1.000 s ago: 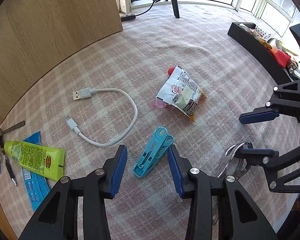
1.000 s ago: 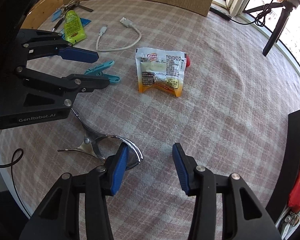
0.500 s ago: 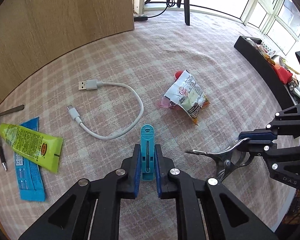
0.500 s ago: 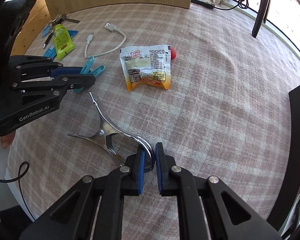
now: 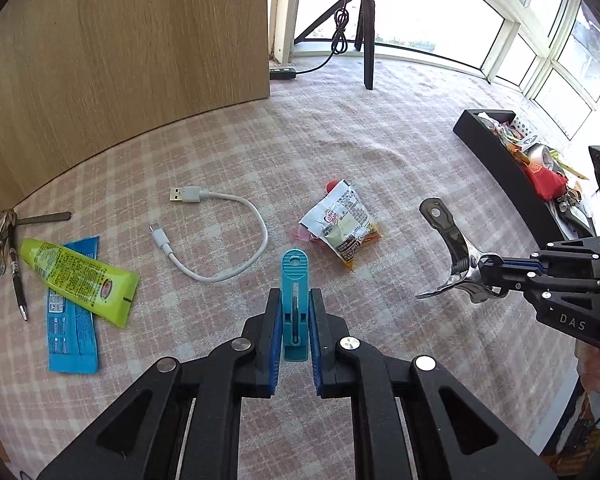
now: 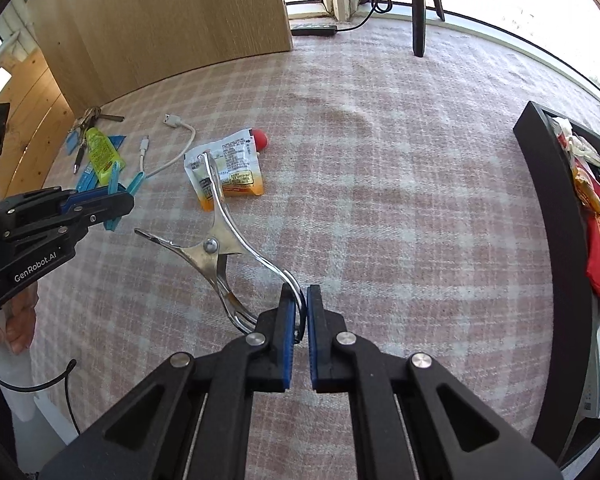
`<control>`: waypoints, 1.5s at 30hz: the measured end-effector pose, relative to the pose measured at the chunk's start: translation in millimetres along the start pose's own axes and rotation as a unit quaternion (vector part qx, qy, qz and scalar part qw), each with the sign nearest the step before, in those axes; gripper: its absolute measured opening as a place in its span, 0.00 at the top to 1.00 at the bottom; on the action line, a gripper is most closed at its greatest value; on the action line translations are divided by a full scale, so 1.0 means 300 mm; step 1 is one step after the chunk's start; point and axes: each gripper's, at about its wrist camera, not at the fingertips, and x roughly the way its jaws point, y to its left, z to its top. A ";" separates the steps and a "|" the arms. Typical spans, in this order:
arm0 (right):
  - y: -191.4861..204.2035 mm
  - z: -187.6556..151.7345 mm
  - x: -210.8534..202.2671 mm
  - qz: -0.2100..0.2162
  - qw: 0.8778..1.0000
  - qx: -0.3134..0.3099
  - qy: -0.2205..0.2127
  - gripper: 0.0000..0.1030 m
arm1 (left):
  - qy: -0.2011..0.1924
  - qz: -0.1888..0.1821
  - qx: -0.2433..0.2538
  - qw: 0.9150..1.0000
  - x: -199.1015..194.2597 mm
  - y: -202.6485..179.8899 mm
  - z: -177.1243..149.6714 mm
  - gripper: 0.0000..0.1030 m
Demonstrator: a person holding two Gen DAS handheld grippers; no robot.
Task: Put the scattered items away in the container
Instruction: 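Carry the clothespin and clamp to the black tray and release both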
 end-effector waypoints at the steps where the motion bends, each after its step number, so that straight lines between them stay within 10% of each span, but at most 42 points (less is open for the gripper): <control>1: -0.029 0.000 -0.019 -0.003 1.000 0.006 -0.005 0.94 | -0.002 -0.001 0.002 1.000 -0.005 -0.018 0.011 0.89; 19: -0.675 -0.051 -0.332 -0.107 0.982 0.139 -0.070 0.94 | -0.034 -0.115 0.085 0.989 0.020 -0.773 0.280 0.89; 35: -1.115 -0.145 -0.448 -0.152 0.968 0.185 -0.071 0.93 | 0.011 -0.195 0.180 0.964 0.077 -1.337 0.256 0.89; 38: -1.146 -0.140 -0.459 -0.138 0.970 0.186 -0.078 0.66 | 0.023 -0.184 0.189 0.964 0.092 -1.377 0.242 0.39; 40: -1.151 -0.140 -0.475 -0.137 0.969 0.187 -0.090 0.49 | 0.019 -0.180 0.189 0.965 0.091 -1.380 0.243 0.39; 45: -1.138 -0.140 -0.504 -0.133 0.967 0.187 -0.109 0.49 | 0.014 -0.161 0.180 0.970 0.086 -1.350 0.259 0.44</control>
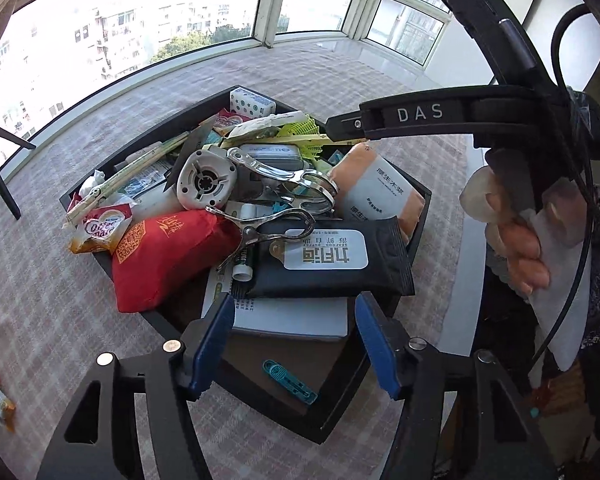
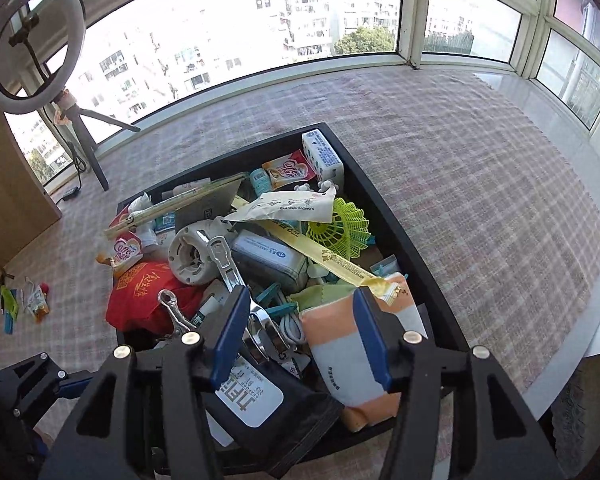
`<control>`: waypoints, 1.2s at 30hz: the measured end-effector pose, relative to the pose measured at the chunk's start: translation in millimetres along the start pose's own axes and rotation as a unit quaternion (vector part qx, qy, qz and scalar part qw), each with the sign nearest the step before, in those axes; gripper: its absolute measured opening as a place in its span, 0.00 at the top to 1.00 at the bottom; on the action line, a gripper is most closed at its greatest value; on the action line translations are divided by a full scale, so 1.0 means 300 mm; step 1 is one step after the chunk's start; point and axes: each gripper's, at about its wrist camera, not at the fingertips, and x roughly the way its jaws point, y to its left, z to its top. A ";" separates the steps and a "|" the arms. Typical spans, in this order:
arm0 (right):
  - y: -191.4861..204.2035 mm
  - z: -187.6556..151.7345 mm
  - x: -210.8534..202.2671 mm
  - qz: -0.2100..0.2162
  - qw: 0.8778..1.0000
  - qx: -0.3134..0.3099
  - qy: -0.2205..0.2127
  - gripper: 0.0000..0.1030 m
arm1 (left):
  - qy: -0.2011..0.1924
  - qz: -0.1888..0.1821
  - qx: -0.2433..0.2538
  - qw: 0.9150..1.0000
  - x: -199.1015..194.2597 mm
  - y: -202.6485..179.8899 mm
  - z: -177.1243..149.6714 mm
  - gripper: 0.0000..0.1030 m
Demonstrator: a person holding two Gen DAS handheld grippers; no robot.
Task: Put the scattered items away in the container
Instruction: 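Carry the clothespin and clamp to the black tray and release both, then move the left gripper to the green tube while the right approaches the snack packet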
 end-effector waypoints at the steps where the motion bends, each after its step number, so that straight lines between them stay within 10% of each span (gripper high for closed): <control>1: 0.006 -0.002 -0.004 0.000 1.000 0.000 -0.003 0.49 | -0.001 0.002 -0.004 1.000 -0.006 0.013 -0.003 0.44; 19: 0.520 -0.005 -0.005 0.077 0.994 -0.080 -0.010 0.49 | -0.041 0.104 -0.133 0.985 -0.320 0.504 -0.271 0.47; 36: 1.204 -0.143 0.114 0.145 0.967 -0.206 0.031 0.49 | -0.077 0.215 -0.347 0.910 -0.705 1.141 -0.733 0.47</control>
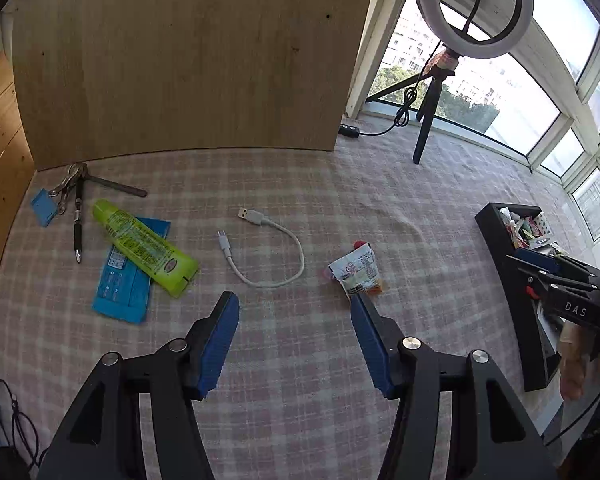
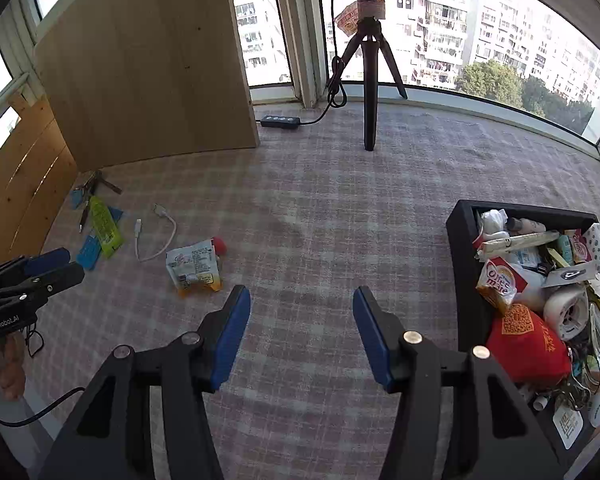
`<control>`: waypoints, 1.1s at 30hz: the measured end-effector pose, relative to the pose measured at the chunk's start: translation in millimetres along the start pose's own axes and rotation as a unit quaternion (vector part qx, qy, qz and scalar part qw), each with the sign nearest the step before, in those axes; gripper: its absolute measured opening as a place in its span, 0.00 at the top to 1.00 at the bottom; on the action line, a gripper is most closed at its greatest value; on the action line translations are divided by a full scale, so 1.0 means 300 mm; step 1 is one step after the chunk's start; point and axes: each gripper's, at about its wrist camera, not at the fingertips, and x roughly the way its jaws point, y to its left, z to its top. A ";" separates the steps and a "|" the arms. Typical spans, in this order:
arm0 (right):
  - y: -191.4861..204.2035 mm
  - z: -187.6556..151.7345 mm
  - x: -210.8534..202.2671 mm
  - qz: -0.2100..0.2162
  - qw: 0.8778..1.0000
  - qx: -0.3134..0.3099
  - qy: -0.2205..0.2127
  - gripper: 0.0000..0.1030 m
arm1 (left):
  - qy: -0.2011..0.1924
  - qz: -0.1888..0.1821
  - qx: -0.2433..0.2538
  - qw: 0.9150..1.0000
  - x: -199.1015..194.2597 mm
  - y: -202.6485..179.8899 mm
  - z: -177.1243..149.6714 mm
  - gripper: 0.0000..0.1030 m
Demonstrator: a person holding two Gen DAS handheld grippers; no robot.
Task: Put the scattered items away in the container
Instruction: 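Move the left gripper to the green tube while the right approaches the snack packet, then grasp the green tube with the left gripper while the right grasps the snack packet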
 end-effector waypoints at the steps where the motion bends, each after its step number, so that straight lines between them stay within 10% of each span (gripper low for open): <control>1: 0.027 0.003 0.019 0.003 1.000 -0.006 0.004 0.49 | 0.001 0.002 -0.015 1.000 0.003 0.042 0.005 0.47; 21: 0.311 0.026 0.373 0.019 0.992 -0.092 0.089 0.35 | 0.058 0.039 -0.195 0.978 0.264 0.500 0.118 0.46; 33: 0.332 0.027 0.458 0.007 0.987 -0.114 0.109 0.34 | 0.089 0.082 -0.170 0.978 0.423 0.464 0.185 0.42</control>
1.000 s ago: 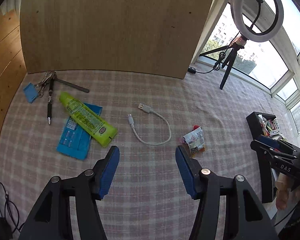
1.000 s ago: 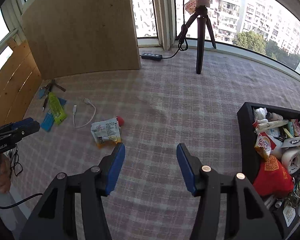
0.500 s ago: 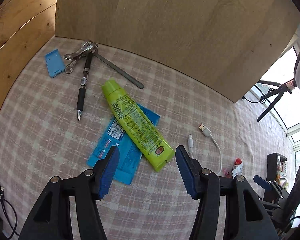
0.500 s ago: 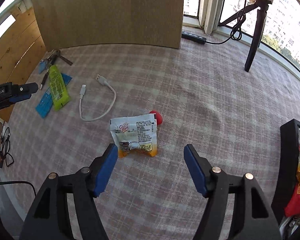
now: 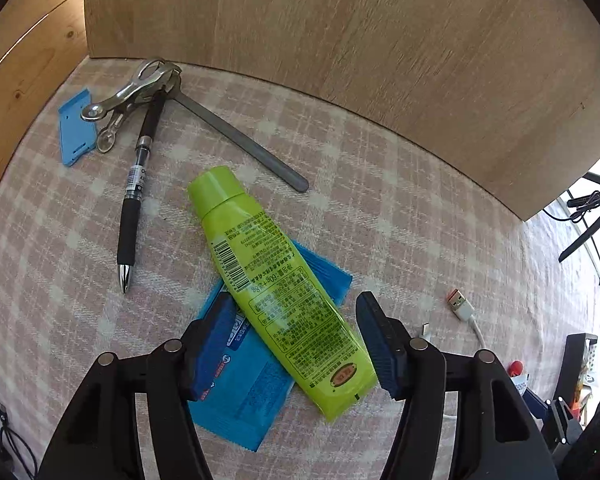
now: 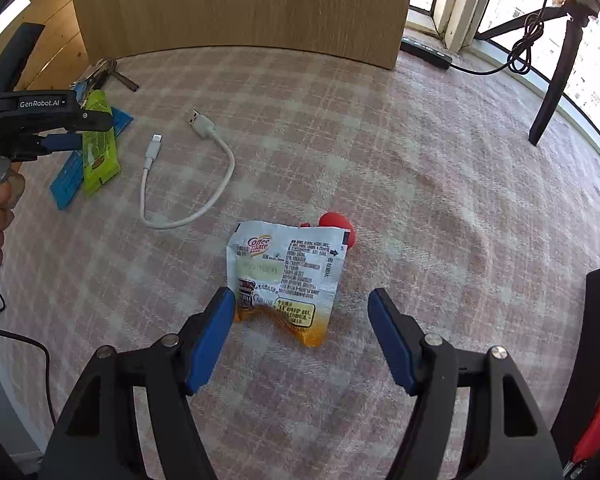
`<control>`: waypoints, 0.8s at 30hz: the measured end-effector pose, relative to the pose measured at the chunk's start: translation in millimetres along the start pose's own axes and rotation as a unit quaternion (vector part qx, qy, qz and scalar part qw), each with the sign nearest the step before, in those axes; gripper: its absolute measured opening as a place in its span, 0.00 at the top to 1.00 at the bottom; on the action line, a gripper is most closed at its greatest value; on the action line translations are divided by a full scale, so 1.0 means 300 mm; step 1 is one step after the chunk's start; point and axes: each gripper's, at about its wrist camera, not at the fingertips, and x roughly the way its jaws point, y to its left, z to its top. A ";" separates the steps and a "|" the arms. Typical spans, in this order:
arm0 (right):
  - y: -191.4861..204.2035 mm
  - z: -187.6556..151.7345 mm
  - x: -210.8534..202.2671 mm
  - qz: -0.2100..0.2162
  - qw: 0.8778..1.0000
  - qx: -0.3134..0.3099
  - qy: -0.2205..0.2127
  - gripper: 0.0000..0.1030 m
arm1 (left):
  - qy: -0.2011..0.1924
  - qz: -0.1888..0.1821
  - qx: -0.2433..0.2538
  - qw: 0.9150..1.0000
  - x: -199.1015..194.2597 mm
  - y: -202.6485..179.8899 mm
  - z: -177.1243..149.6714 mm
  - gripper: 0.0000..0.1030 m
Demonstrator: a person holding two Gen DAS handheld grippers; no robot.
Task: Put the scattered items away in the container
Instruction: 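Grasp the green tube with the left gripper while the right grasps the snack packet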
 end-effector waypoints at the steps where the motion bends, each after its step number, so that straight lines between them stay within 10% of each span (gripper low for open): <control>1: 0.000 0.003 0.004 0.000 1.000 -0.001 0.001 0.34 | -0.001 0.009 0.008 1.000 0.006 -0.017 0.002 0.43; 8: 0.011 0.024 0.022 -0.016 1.000 -0.010 0.000 0.33 | -0.031 0.067 0.075 0.994 0.031 -0.124 -0.027 0.54; 13: 0.008 0.031 0.024 -0.019 1.000 -0.007 -0.008 0.33 | -0.043 0.068 0.103 0.991 0.031 -0.160 -0.059 0.91; 24: -0.031 0.014 0.001 0.014 0.999 0.015 -0.025 0.61 | -0.047 0.043 0.084 0.994 0.004 -0.113 -0.105 0.93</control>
